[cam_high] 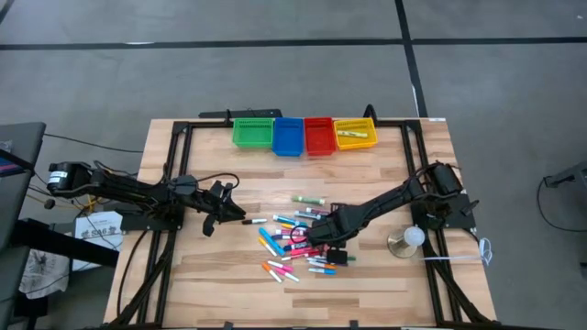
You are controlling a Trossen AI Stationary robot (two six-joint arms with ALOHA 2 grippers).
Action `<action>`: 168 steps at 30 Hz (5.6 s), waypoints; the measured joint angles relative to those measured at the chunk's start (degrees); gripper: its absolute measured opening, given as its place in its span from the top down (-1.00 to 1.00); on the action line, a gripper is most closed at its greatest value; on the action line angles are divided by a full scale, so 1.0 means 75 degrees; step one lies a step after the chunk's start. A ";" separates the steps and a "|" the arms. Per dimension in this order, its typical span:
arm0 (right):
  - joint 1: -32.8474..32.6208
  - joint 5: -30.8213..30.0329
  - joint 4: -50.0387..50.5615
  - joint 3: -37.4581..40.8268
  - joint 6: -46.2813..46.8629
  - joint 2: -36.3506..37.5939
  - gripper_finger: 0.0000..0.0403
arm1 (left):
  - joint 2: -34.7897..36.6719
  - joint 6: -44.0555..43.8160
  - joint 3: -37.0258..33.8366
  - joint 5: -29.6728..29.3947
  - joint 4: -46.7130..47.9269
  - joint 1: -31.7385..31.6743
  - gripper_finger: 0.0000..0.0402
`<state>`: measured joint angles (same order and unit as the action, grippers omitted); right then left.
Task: Pick & Place Markers
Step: Put the right large light blue highlighter pen into the yellow bin
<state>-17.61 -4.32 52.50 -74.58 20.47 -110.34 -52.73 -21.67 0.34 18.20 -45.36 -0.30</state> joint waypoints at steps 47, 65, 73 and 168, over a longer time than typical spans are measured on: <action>0.0616 0.0090 -0.0942 0.0867 -0.0583 -0.0064 0.71 | 0.0003 -0.0006 0.0003 -0.0023 -0.0003 0.0000 0.67; 0.0453 0.0415 0.0125 0.0023 -0.0688 0.0040 0.70 | 0.0003 -0.0003 0.0003 -0.0023 -0.0003 -0.0002 0.67; 0.0493 0.0437 0.0335 -0.0954 -0.1049 0.0041 0.70 | 0.0003 -0.0003 0.0003 -0.0026 -0.0003 0.0000 0.67; 0.2884 0.0380 -0.1288 -0.4323 -0.2760 0.0061 0.70 | 0.0017 0.1646 0.0003 -0.2010 -0.3218 0.0255 0.67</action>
<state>4.02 -1.48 42.84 -107.00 -0.23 -109.89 -52.60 -9.33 0.36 3.12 -69.50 1.61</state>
